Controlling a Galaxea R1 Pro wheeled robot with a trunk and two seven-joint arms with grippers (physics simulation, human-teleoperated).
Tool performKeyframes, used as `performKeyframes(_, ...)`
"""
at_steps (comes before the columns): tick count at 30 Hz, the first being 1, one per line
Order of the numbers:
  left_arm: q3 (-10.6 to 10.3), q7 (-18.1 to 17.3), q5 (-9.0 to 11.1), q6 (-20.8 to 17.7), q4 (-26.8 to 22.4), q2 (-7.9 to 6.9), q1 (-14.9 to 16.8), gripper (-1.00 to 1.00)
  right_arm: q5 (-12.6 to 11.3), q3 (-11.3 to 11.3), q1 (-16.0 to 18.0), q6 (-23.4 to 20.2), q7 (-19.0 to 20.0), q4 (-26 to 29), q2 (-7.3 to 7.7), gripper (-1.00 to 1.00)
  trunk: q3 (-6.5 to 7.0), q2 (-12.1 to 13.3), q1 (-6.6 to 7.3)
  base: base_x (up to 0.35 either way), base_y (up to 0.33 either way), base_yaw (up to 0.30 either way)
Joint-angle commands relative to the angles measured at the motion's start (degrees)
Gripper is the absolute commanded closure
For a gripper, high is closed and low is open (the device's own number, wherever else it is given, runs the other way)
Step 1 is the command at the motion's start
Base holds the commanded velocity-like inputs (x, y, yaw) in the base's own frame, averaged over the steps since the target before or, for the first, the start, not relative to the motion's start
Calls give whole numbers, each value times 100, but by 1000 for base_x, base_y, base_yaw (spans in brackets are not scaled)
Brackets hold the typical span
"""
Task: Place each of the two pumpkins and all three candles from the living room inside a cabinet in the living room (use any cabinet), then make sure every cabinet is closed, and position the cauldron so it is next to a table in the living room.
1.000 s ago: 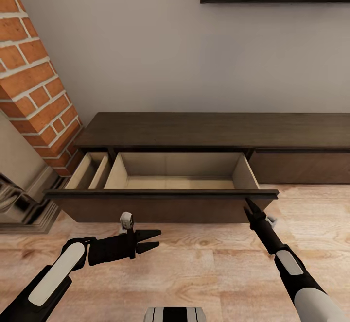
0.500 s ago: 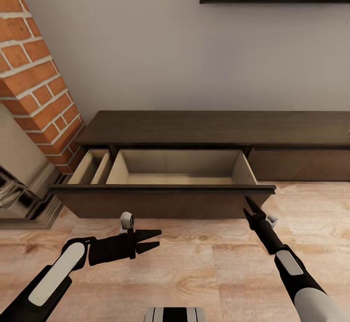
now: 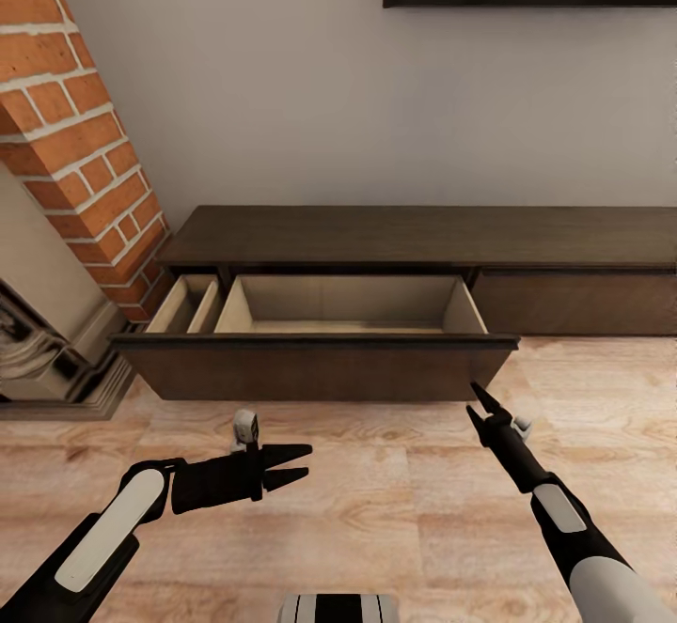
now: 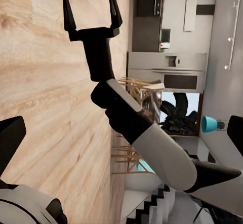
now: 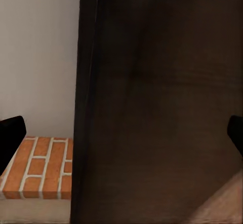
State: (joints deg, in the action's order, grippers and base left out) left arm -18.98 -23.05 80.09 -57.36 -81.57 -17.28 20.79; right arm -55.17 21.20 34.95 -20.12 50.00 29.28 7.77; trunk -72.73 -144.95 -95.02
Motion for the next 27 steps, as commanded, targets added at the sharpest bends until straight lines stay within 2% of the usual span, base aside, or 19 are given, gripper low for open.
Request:
performKeyframes(1,-4,-41,-28,-3,5,-4,4,-100,-40,4,3,-104,6,-6,5,-100,-4,-2,2,-39,0,0)
performKeyframes(7,-2,-41,-28,-3,9,-4,4,-100,-46,-7,3,-532,-99,-34,97,-100,-4,-2,2,-11,0,0)
performKeyframes(15,4,-41,-28,-3,1,-3,4,-100,-32,-23,3,-1122,-259,-22,166,-100,173,9,22,0,0,0)
performKeyframes(17,6,-41,-28,-3,1,-3,4,-100,-24,-29,3,-1191,-390,-20,169,-100,218,12,28,0,0,0)
performKeyframes(18,7,-37,-28,-3,1,-4,4,-100,3,-53,3,-1300,-625,-12,170,-100,240,13,30,0,0,0)
performKeyframes(23,12,-33,-28,-3,8,-12,4,-100,138,-249,3,-1677,-1330,11,166,-100,351,20,43,0,0,0)
performKeyframes(27,16,-27,-28,-3,13,-14,4,-100,184,-304,3,-1746,-1615,17,165,-100,439,25,53,0,0,0)
